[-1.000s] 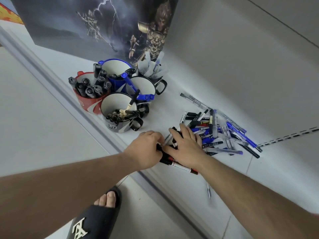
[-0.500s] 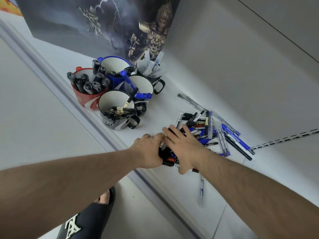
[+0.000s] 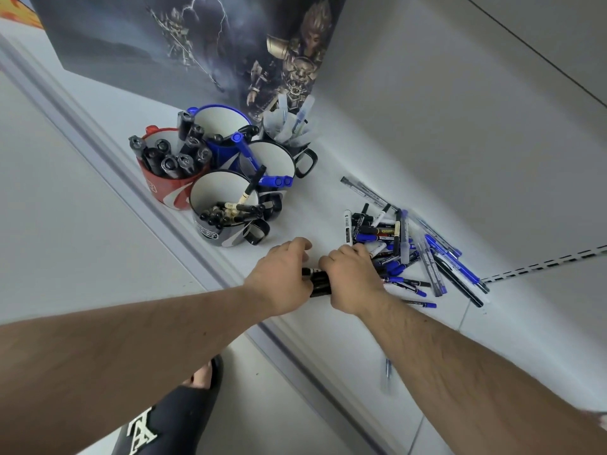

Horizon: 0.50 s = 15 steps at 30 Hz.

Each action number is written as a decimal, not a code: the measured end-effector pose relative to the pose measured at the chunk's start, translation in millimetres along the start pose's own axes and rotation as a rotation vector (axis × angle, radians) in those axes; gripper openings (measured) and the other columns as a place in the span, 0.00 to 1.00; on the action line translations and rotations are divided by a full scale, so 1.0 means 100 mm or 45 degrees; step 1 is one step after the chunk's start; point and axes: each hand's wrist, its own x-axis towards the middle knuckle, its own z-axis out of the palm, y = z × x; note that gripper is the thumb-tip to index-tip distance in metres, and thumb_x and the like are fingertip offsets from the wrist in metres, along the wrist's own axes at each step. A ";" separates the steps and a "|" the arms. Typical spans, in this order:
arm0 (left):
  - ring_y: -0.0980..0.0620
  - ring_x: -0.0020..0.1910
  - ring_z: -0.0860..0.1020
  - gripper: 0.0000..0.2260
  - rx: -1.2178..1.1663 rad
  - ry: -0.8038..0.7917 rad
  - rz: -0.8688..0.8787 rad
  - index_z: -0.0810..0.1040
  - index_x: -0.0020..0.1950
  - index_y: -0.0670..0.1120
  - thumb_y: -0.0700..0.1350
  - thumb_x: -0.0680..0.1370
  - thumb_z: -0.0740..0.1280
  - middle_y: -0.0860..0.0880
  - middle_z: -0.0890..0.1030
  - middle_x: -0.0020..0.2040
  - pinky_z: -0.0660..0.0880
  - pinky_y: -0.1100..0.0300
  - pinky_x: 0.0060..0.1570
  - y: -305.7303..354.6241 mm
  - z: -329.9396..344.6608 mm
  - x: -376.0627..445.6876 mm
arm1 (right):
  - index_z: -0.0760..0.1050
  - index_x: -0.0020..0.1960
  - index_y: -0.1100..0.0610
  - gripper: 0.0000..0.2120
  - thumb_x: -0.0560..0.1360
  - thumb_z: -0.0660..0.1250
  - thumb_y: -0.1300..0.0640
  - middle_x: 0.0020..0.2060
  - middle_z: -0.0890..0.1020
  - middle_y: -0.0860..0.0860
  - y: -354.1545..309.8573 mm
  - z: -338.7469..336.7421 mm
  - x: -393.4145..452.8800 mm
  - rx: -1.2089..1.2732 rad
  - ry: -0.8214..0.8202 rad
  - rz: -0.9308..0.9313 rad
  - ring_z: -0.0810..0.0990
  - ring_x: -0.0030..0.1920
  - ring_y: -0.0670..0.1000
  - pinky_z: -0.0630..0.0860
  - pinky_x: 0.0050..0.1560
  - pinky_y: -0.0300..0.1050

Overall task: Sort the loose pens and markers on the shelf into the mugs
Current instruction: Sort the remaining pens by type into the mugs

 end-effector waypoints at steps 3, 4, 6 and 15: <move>0.53 0.61 0.71 0.24 -0.066 0.076 -0.023 0.65 0.71 0.50 0.43 0.75 0.66 0.54 0.74 0.63 0.69 0.62 0.57 0.00 0.01 0.01 | 0.76 0.56 0.51 0.18 0.67 0.68 0.60 0.51 0.78 0.48 -0.04 0.05 -0.08 0.182 0.038 0.211 0.71 0.59 0.53 0.58 0.66 0.51; 0.53 0.61 0.71 0.25 -0.091 0.105 -0.026 0.65 0.70 0.49 0.43 0.75 0.67 0.54 0.74 0.63 0.69 0.63 0.56 0.01 0.01 0.01 | 0.76 0.55 0.50 0.17 0.67 0.68 0.59 0.50 0.79 0.47 -0.06 0.09 -0.11 0.246 0.062 0.279 0.71 0.59 0.53 0.57 0.65 0.50; 0.53 0.61 0.71 0.25 -0.133 0.146 -0.011 0.66 0.70 0.48 0.41 0.74 0.68 0.53 0.74 0.63 0.69 0.63 0.57 0.04 0.00 0.00 | 0.77 0.53 0.49 0.14 0.67 0.69 0.57 0.49 0.79 0.45 -0.08 0.14 -0.16 0.375 0.091 0.414 0.71 0.58 0.52 0.55 0.61 0.49; 0.55 0.58 0.71 0.22 -0.143 0.147 0.049 0.67 0.66 0.49 0.38 0.73 0.64 0.57 0.71 0.57 0.66 0.65 0.52 0.13 0.00 -0.24 | 0.71 0.41 0.49 0.07 0.71 0.68 0.58 0.34 0.74 0.45 -0.04 -0.01 -0.36 0.828 0.253 0.709 0.72 0.44 0.51 0.64 0.61 0.48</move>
